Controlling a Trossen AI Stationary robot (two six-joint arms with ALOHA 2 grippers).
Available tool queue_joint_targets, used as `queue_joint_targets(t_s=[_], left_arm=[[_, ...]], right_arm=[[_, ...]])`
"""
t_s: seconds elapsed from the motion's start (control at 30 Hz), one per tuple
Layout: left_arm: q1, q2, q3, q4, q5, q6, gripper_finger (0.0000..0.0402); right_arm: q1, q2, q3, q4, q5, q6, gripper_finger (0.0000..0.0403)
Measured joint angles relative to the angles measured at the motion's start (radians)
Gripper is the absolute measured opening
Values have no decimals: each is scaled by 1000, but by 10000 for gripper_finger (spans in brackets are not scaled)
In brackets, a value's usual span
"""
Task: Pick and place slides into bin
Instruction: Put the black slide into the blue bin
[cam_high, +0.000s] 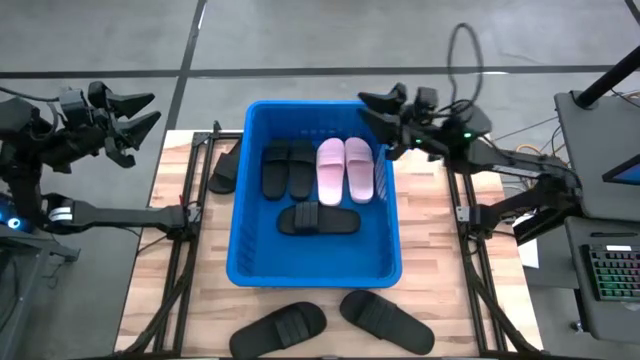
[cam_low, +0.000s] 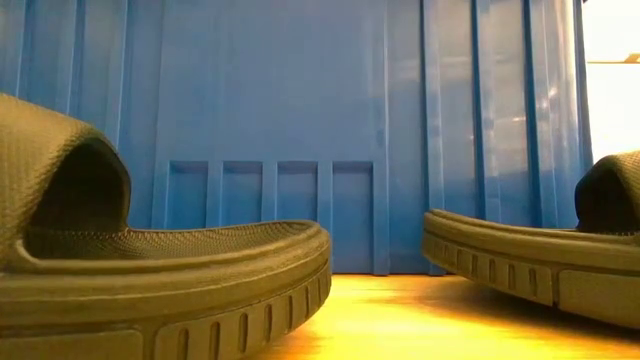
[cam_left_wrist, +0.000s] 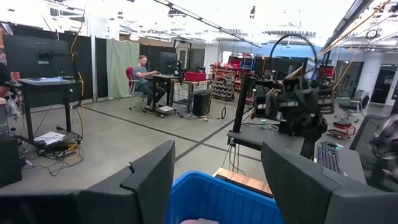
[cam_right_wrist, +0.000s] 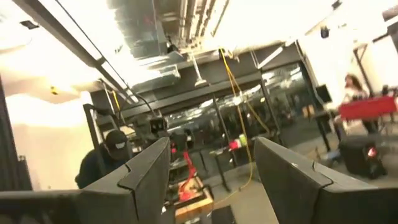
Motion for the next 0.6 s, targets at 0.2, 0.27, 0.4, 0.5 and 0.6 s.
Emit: queue_joint_targets(t_s=[0.2,0.27,0.4,0.5,0.6], left_arm=[[0,39,0,15,0,0,225],[0,56,0,34,0,0,225],[0,89,0,31,0,8,225],[0,115,0,26,0,39,225],[0,132,0,1,-10,93,225]], right_arm=[[0,-59,0,-145,2,-15,224],[0,-60,0,-162,1,-14,224],[4,-52,0,-164,0,-15,224],[4,-51,-2,-187,1,-20,224],[4,-51,-2,-201,1,-20,224]])
